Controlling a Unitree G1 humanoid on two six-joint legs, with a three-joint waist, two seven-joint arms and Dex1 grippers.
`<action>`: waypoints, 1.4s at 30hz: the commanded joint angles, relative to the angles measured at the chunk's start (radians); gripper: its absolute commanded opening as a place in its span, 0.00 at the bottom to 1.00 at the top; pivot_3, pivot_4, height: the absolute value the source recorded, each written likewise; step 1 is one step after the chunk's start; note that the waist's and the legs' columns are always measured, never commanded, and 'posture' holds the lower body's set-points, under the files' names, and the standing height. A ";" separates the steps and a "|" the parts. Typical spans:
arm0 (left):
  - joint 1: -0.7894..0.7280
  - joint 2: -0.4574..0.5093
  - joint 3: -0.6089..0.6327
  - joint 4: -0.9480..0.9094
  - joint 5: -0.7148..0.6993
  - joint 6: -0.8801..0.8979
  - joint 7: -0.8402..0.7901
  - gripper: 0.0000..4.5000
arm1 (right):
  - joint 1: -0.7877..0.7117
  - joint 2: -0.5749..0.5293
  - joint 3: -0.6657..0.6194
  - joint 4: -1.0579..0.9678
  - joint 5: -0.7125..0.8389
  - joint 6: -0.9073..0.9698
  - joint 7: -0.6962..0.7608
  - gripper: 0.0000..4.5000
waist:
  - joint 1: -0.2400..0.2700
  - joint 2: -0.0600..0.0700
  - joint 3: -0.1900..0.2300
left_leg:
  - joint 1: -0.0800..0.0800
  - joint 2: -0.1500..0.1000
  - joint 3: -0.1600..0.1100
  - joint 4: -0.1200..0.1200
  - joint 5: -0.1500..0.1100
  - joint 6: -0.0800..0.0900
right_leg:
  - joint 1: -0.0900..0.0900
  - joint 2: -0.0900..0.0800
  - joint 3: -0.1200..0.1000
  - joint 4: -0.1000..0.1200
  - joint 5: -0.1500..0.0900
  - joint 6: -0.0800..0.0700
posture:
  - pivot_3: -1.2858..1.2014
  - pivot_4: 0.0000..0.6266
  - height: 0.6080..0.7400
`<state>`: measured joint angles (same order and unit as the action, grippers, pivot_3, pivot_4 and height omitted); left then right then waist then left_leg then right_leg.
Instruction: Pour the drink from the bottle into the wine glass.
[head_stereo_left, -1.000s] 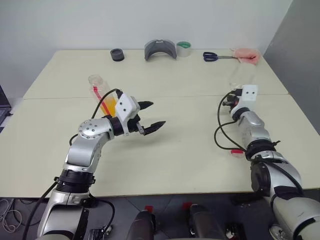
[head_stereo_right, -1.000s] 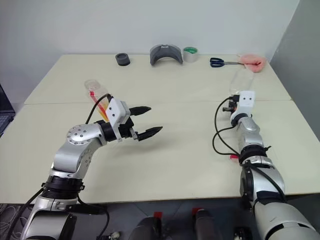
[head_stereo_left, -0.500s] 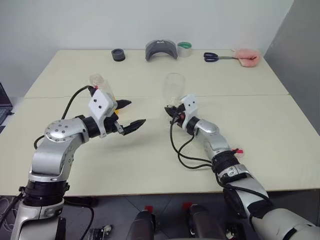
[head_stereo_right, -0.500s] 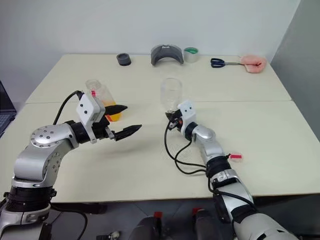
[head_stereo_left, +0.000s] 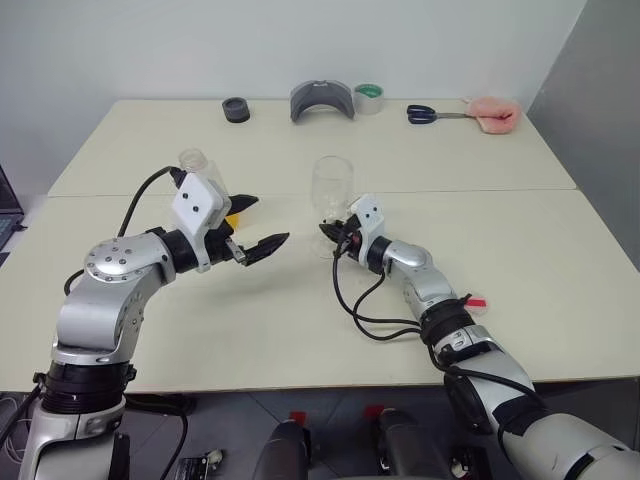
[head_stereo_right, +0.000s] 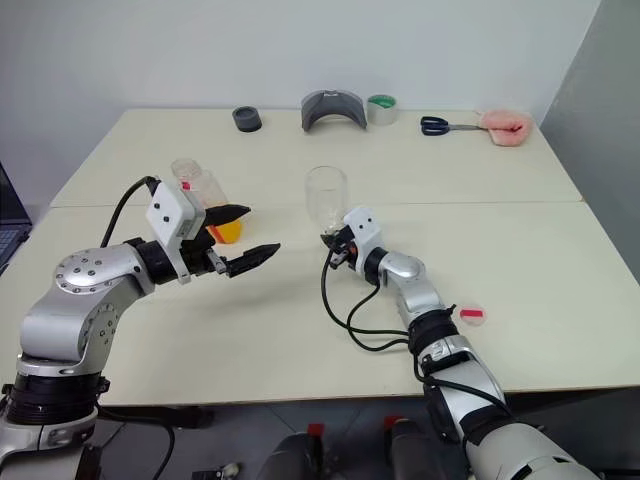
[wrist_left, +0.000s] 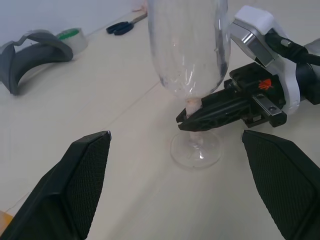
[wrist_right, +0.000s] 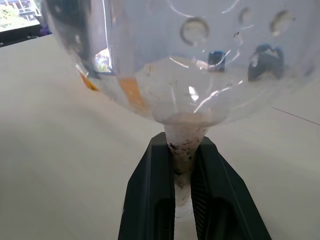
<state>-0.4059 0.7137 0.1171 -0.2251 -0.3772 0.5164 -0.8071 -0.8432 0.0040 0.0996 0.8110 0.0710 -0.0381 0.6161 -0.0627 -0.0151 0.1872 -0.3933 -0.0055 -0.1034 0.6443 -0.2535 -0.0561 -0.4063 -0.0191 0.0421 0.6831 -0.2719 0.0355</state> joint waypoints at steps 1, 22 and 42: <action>-0.019 0.002 0.023 -0.031 -0.014 -0.013 0.009 1.00 | -0.006 0.009 0.015 -0.008 -0.010 -0.013 0.016 0.03 | 0.000 0.000 0.000 | 0.000 0.000 0.000 0.000 0.000 0.000 | 0.000 0.000 0.000 0.000 0.000 0.000 | 0.52 0.24 1.00; -0.023 -0.015 0.023 -0.003 -0.002 -0.065 0.025 1.00 | 0.037 -0.036 0.018 -0.100 -0.012 0.008 0.037 0.99 | 0.002 0.000 0.000 | 0.000 0.000 0.000 0.000 0.000 0.000 | 0.000 0.000 0.000 0.000 0.000 0.000 | 0.52 0.24 1.00; 0.085 -0.060 0.087 -0.078 -0.091 0.018 0.103 1.00 | 0.376 -0.394 0.062 -0.850 0.107 0.392 0.307 0.99 | 0.006 0.000 0.000 | -0.001 0.000 0.000 0.001 0.000 0.000 | 0.000 -0.001 0.000 0.000 0.000 0.000 | 0.52 0.24 1.00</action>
<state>-0.3363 0.6566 0.1686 -0.2636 -0.4545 0.5310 -0.7202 -0.4737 -0.3726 0.1654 0.0559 0.1426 0.3263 0.8939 -0.0570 -0.0153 0.1871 -0.3938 -0.0054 -0.1037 0.6450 -0.2535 -0.0561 -0.4057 -0.0196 0.0417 0.6826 -0.2719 0.0356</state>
